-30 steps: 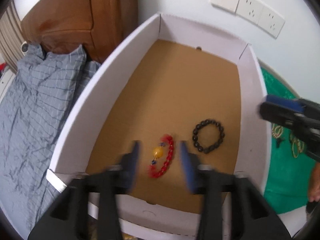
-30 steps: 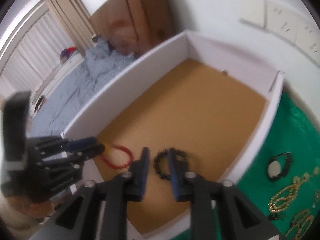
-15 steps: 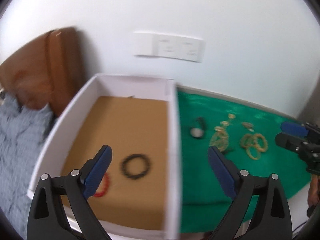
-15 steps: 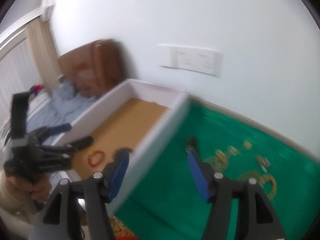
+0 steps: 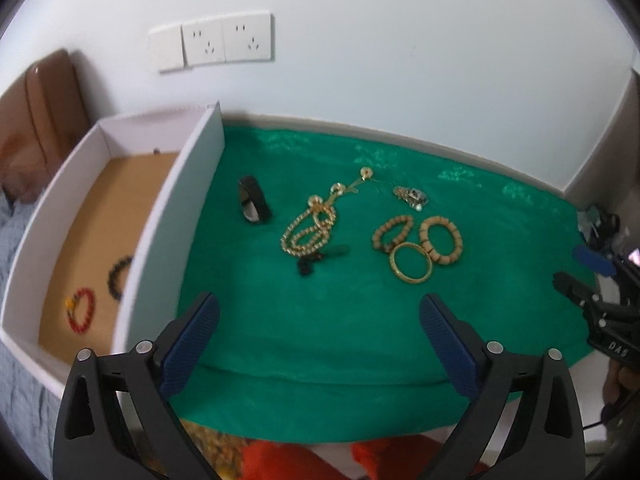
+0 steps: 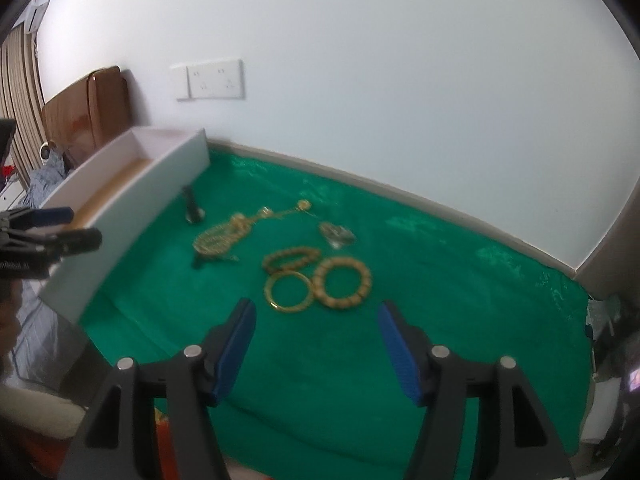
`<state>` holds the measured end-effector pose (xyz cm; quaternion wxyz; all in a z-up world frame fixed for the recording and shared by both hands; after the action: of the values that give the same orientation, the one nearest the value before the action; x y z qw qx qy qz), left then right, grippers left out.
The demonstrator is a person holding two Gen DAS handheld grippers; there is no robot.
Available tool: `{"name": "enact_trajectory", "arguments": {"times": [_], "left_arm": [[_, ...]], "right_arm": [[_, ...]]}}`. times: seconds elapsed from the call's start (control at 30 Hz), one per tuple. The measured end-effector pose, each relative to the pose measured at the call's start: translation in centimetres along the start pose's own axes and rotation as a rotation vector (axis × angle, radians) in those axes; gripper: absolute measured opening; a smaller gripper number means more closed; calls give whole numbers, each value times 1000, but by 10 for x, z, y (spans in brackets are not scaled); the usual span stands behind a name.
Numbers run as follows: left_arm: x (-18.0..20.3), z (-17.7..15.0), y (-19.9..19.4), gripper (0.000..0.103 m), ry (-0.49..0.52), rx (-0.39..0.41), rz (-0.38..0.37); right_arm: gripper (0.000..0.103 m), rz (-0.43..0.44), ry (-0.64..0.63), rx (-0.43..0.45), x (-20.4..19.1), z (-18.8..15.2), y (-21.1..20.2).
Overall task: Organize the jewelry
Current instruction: 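Move both tools back over the jewelry on the green cloth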
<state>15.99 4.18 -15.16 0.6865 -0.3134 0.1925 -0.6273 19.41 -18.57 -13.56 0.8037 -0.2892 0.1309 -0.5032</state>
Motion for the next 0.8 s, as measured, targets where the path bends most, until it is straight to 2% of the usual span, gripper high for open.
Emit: {"name": "enact_trajectory", "arguments": {"times": [0.17,0.3,0.37,0.47,0.53,0.8], "left_arm": [[8,5,11,100,27,7,-43],[8,5,35,100,133,-10,-75],[-3,2,48,100,180,-46,-52],[-18,3,57,100,173,-79,-66],[-27,4,64,100,160,-96,-67],[-37,-15,92,100,141,-189,-71]], "right_arm": [[65,18,39,14,7,3,4],[65,-55,79,67,9,5,14],[65,-80,164,21,10,-6,32],[65,-17,279,-47,2,-21,51],[65,-26,297,-107,2,-32,63],[65,-1,323,-195,1,-52,82]]}}
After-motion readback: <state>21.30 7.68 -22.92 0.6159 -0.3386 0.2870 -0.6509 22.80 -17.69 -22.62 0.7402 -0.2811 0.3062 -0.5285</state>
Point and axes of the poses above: each gripper's, at about its wrist camera, not at the fingertips, and y roughly the way its jaws point, x to its right, z to its top, the point moved 9 cm from there along y, roughly the way its jaws point, and after that the axes turned 12 degrees about x, right-handed, at the moved point
